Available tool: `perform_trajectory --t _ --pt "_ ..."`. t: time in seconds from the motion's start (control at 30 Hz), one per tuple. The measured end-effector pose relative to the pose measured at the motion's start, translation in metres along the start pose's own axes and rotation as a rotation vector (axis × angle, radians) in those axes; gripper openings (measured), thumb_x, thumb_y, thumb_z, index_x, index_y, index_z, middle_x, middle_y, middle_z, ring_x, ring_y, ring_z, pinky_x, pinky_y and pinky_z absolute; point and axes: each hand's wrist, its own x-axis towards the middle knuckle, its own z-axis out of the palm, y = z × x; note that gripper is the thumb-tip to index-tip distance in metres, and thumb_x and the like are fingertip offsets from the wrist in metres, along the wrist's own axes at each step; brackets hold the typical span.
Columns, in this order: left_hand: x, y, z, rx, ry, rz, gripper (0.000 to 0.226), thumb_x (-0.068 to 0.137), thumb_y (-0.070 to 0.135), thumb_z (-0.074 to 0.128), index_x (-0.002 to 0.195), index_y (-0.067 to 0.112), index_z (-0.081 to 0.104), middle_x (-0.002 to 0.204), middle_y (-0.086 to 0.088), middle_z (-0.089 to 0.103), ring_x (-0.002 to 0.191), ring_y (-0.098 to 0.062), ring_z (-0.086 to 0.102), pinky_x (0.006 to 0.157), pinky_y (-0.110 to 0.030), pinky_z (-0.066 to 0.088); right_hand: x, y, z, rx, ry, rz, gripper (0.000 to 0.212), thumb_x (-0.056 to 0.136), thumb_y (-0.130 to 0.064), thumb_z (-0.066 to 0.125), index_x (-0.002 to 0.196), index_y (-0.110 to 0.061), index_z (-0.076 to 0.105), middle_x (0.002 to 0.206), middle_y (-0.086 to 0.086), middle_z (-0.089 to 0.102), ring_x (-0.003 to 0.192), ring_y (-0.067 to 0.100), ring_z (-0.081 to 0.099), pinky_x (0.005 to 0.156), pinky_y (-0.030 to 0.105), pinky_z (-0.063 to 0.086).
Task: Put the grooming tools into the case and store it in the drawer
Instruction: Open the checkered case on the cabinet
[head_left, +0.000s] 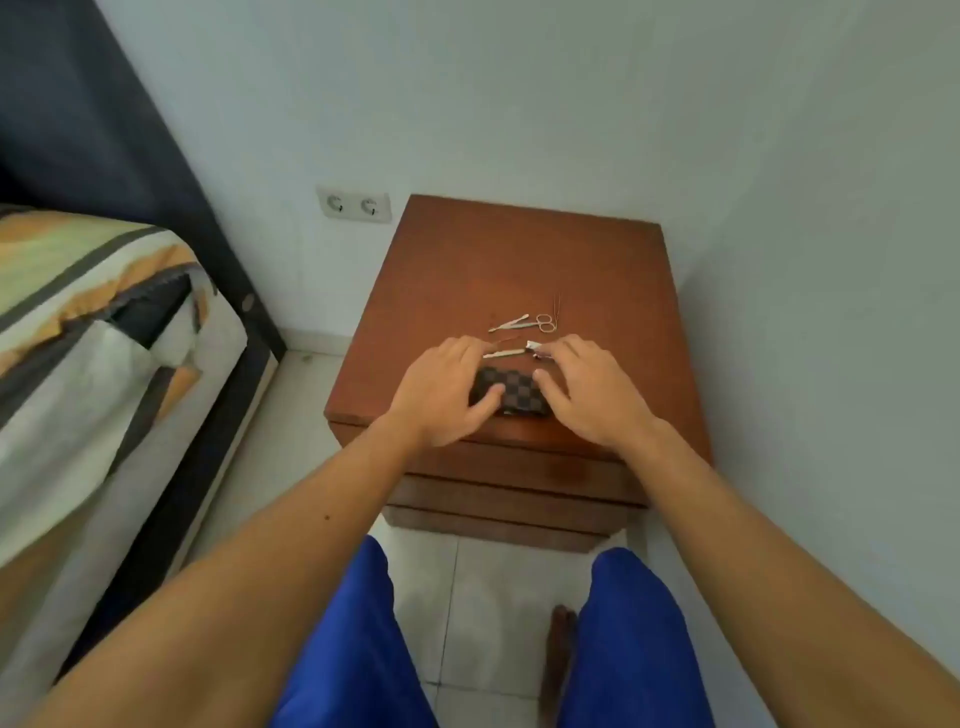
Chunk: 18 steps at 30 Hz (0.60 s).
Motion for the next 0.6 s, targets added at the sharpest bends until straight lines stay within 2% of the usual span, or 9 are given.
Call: perform_trajectory --t 0.17,0.3,0.47,0.6 --pt "-0.019 0.001 0.013 -0.092 -0.121 -0.056 0.060 0.098 0.051 0.066 0.145 0.019 0.048 0.142 -0.001 0.057 0.121 -0.020 0.059 0.099 -0.040 0.054 -0.026 -0.008 0.018 0.035 -0.082 0.002 0.046 0.099 -0.044 0.059 0.137 -0.018 0.059 0.134 0.001 0.057 0.116 0.025 0.058 0.100 0.045 0.049" --pt "-0.013 -0.003 0.016 -0.105 -0.145 -0.101 0.070 0.095 0.046 0.076 0.151 0.018 0.045 0.148 -0.002 0.052 0.127 -0.022 0.057 0.107 -0.042 0.050 -0.025 -0.004 0.023 0.063 -0.081 0.038 0.053 0.097 -0.039 0.068 0.143 -0.017 0.055 0.141 -0.001 0.050 0.123 0.023 0.053 0.106 0.042 0.049" --pt "-0.001 -0.011 0.018 -0.064 -0.177 -0.105 0.073 0.093 0.049 0.077 0.154 0.020 0.049 0.145 -0.004 0.047 0.119 -0.027 0.058 0.104 -0.040 0.048 -0.018 0.001 0.028 0.131 -0.085 0.023 0.053 0.096 -0.037 0.071 0.143 -0.018 0.054 0.144 -0.004 0.046 0.127 0.018 0.046 0.108 0.034 0.046" --pt "0.007 -0.020 0.019 -0.054 -0.203 -0.103 0.075 0.091 0.056 0.076 0.153 0.023 0.049 0.146 -0.002 0.049 0.127 -0.022 0.052 0.107 -0.038 0.044 -0.015 0.007 0.026 0.181 -0.113 0.033 0.049 0.094 -0.039 0.073 0.137 -0.025 0.054 0.140 -0.006 0.053 0.125 0.014 0.048 0.105 0.033 0.048"
